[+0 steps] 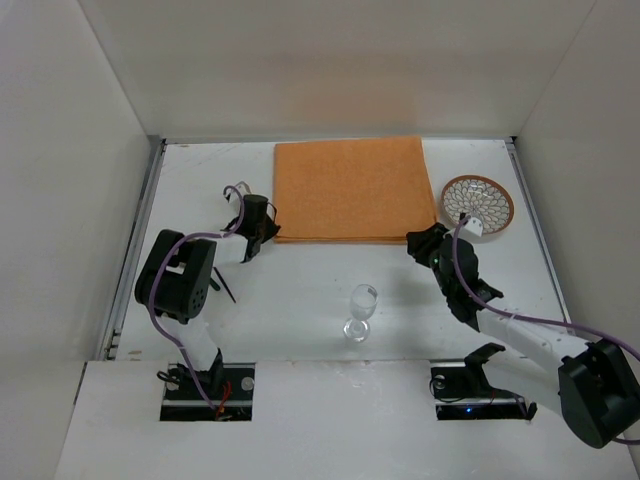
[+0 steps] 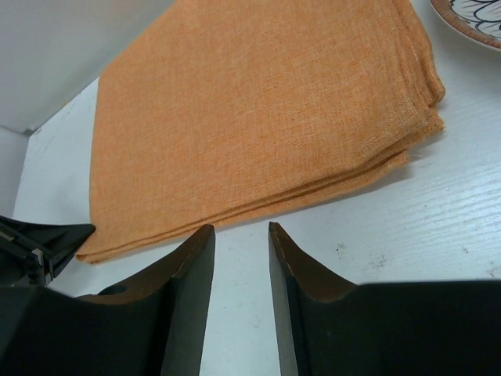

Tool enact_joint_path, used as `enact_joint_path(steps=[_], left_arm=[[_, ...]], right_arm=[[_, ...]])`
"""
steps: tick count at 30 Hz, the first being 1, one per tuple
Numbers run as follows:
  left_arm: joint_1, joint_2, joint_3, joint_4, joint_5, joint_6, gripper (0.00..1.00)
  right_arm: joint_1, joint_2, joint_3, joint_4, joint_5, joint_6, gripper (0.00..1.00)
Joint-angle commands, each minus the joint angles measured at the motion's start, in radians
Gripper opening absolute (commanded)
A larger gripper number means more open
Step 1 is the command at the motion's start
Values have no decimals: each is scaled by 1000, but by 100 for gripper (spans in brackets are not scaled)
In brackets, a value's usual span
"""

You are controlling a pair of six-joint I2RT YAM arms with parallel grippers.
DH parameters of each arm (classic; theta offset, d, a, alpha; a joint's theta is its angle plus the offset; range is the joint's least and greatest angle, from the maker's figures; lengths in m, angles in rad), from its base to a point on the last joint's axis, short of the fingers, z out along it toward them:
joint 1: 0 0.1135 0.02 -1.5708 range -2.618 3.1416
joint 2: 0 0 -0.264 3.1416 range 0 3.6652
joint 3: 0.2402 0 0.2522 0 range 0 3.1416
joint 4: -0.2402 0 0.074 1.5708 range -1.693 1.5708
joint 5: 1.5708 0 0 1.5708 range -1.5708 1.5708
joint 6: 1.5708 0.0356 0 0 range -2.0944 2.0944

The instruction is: Set the dinner table for one person

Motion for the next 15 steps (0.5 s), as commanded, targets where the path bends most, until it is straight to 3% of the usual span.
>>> enact_joint_path(steps=[1, 9, 15], left_arm=[[19, -35, -40, -27, -101, -3, 3], [41, -78, -117, -24, -113, -28, 4], [42, -130, -131, -4, -145, -26, 23]], right_arm=[[-6, -7, 37, 42, -13, -17, 40], [-4, -7, 34, 49, -9, -18, 50], [-6, 13, 43, 49, -9, -34, 60]])
